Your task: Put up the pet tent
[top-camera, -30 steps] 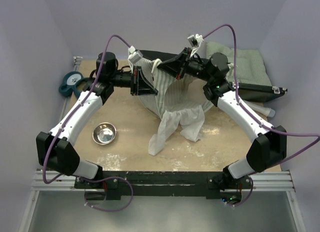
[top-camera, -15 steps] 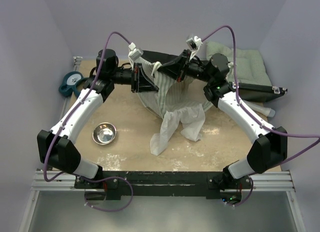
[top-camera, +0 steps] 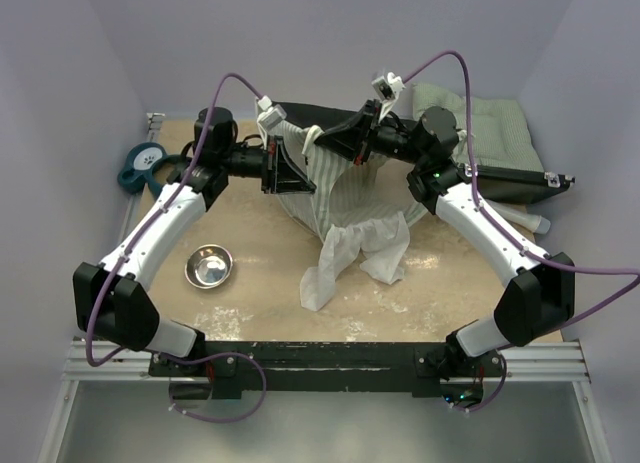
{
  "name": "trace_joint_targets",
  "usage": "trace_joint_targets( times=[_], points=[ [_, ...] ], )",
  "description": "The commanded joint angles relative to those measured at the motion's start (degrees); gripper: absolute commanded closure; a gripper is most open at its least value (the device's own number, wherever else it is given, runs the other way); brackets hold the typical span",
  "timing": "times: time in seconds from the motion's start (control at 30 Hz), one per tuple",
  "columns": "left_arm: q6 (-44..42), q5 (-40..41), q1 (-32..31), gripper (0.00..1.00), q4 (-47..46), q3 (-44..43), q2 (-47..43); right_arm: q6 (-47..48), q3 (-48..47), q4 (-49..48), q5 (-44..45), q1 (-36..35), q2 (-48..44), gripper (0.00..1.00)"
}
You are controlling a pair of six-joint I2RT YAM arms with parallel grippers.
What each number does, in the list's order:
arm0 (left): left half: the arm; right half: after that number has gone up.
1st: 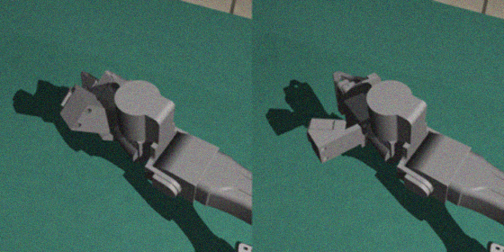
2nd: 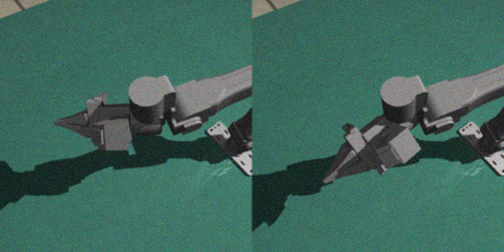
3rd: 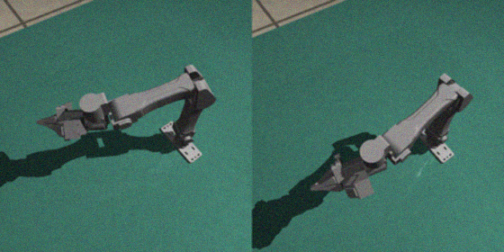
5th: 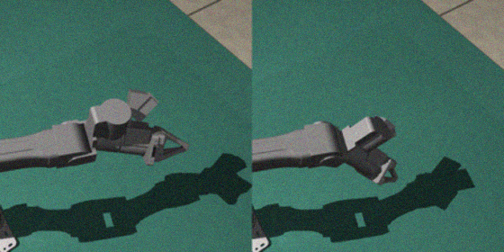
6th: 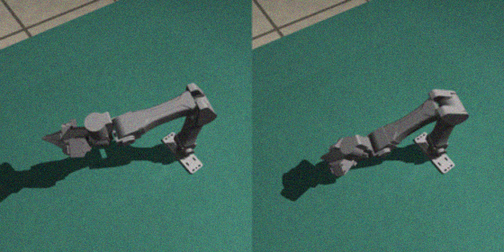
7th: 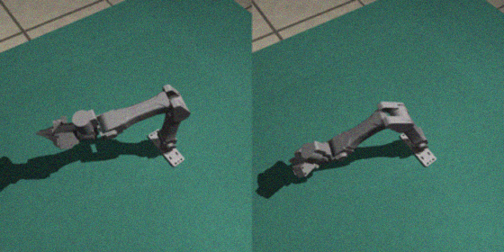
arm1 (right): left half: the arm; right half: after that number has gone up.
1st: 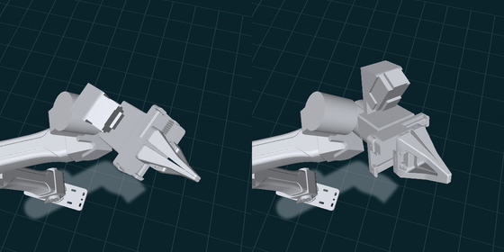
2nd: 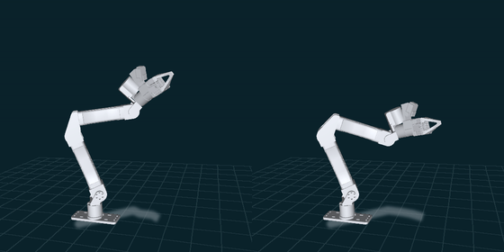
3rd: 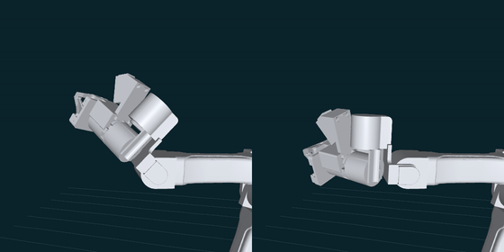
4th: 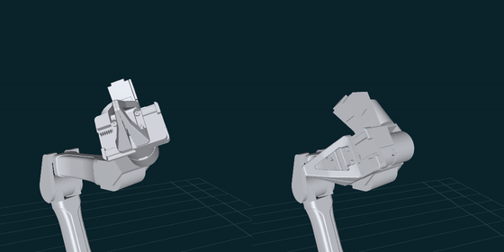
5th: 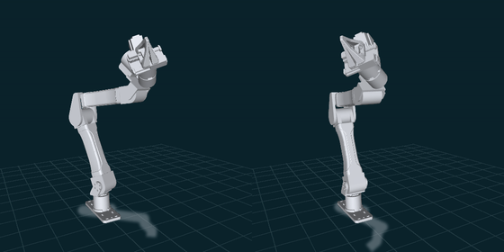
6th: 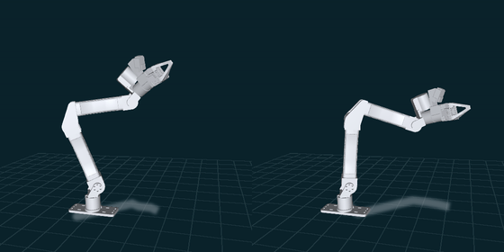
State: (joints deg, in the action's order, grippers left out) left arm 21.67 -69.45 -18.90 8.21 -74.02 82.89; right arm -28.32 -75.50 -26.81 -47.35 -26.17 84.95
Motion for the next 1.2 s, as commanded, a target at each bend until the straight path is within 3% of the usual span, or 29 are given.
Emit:
trace_joint_targets(
  times=[0.0, 0.5, 0.63, 0.97, 1.17],
  points=[
    [-1.19, 2.56, 0.26, 1.0, 2.77, -1.38, 0.07, -1.39, -1.14, -4.22, -3.18, -0.37, -3.21, 1.0],
    [-0.75, 2.3, 0.44, 1.0, 3.66, -10.53, 3.41, 3.09, -0.96, -0.44, -4.41, -0.54, -3.21, 1.0],
    [-4.09, 2.83, 0.44, 1.0, 8.04, -12.2, 4.56, 5.81, -1.57, 1.58, -5.73, -0.98, -3.21, 1.0],
    [-10.33, 3.44, 0.44, 1.0, 13.41, -15.71, 5.35, 26.8, -5.0, 19.5, -5.47, -3.18, -3.82, 1.0],
    [-11.21, 4.24, 0.44, 1.0, 16.14, -15.37, 6.67, 32.18, -5.97, 20.57, -4.24, -3.18, -4.26, 1.0]
  ],
)
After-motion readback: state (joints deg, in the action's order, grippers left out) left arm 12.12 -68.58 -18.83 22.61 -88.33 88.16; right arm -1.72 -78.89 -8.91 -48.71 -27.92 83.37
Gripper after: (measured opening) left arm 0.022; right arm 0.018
